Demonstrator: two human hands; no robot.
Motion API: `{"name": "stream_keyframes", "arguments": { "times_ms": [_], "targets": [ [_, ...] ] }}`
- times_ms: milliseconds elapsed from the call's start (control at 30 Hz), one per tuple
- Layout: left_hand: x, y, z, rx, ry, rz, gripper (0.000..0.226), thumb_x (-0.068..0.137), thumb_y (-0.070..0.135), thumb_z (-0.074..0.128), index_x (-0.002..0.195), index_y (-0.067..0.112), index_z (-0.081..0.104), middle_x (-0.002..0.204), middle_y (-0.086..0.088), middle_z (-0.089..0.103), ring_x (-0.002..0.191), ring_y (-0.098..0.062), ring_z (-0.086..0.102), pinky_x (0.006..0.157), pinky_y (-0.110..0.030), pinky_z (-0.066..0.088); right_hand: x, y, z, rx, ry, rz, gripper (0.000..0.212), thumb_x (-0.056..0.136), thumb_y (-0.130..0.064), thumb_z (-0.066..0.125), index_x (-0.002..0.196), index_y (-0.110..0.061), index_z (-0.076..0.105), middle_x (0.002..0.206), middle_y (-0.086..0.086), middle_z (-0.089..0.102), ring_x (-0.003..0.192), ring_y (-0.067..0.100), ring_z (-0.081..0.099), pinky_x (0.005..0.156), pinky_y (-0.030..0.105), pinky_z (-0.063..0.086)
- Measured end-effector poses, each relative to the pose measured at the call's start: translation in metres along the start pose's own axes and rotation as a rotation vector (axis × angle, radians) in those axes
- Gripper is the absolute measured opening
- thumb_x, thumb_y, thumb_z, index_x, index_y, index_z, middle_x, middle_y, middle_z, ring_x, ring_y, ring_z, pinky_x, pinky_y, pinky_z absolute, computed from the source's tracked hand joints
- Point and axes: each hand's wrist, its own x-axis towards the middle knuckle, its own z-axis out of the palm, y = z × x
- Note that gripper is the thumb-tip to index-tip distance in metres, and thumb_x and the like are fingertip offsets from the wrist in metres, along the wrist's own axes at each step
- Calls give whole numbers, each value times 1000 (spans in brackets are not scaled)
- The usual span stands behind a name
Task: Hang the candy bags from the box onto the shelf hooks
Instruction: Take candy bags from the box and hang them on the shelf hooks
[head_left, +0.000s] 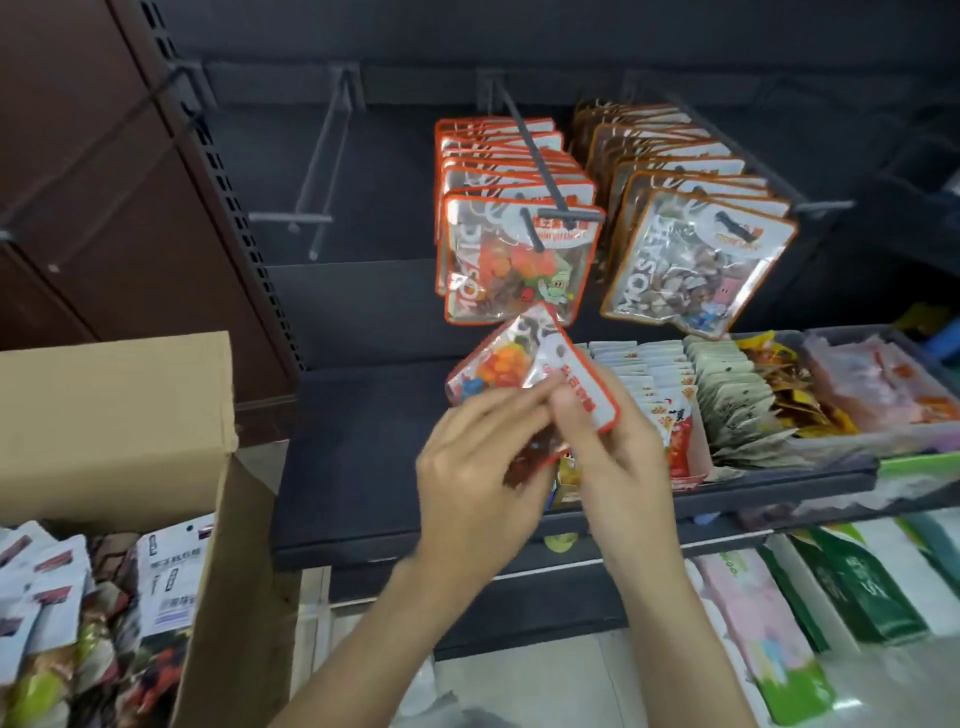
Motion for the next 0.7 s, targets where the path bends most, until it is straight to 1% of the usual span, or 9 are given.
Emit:
{"name": "stream_keyframes", "arguments": {
  "times_ms": [67, 133, 233, 300, 367, 433, 500, 600, 700],
  "targets": [
    [2, 2, 2, -17, -184, 3, 34, 80, 23, 69, 113, 15, 71, 126, 11, 60, 113, -7, 59, 98, -25, 41, 6, 5, -11, 45, 163, 24, 17, 94, -25, 52, 95, -29, 68, 89, -15, 72, 87, 0, 64, 81, 18, 47],
    [8, 3, -5, -113, -290, -57, 37, 82, 34, 66, 115, 18, 69, 129, 11, 60, 120, -3, 54, 102, -30, 39, 13, 4, -23, -9, 193, -7, 18, 96, -20, 52, 90, -27, 68, 85, -14, 72, 84, 1, 63, 79, 18, 48],
    [21, -4, -19, -203, -180, -171, 31, 83, 27, 66, 113, 21, 67, 128, 7, 60, 122, -9, 52, 103, -35, 40, 24, -7, -36, -121, 162, -57, 16, 94, -14, 59, 87, -26, 66, 77, -16, 71, 78, 0, 64, 74, 18, 50],
    [30, -12, -25, -259, -146, -243, 39, 83, 24, 69, 120, 30, 59, 132, 6, 54, 125, -13, 50, 103, -36, 42, 34, -16, -37, -173, 135, -112, 17, 92, -15, 63, 86, -29, 68, 76, -15, 71, 77, 4, 67, 73, 25, 55],
    [40, -15, -29, -413, -189, -320, 48, 81, 20, 73, 120, 38, 52, 132, 9, 51, 121, -16, 54, 95, -35, 49, 46, -25, -34, -181, 93, -147, 16, 90, -16, 66, 84, -31, 67, 73, -16, 70, 73, 4, 66, 72, 29, 55],
    [50, -16, -30, -526, -214, -399, 50, 80, 9, 75, 114, 37, 52, 124, 14, 56, 109, -12, 62, 83, -27, 54, 64, -30, -27, -231, 64, -197, 13, 89, -18, 67, 83, -29, 66, 70, -18, 68, 72, 1, 63, 70, 24, 52],
    [59, -19, -29, -515, -203, -418, 49, 80, 2, 74, 112, 32, 55, 117, 16, 61, 103, -8, 65, 78, -21, 53, 82, -31, -17, -272, 71, -240, 7, 89, -20, 69, 86, -24, 65, 71, -18, 65, 71, -3, 61, 68, 18, 49],
    [69, -24, -24, -527, -160, -464, 47, 80, 1, 74, 115, 27, 57, 118, 13, 62, 104, -6, 64, 78, -19, 53, 102, -27, -7, -318, 132, -280, 7, 88, -21, 70, 90, -21, 62, 76, -19, 64, 71, -9, 59, 66, 11, 45],
    [75, -27, -19, -509, -153, -464, 49, 81, 3, 74, 115, 33, 56, 122, 9, 61, 108, -10, 63, 82, -26, 55, 110, -24, -4, -310, 169, -285, 11, 88, -24, 69, 94, -19, 62, 82, -15, 65, 75, -3, 60, 68, 20, 50]
  ]
}}
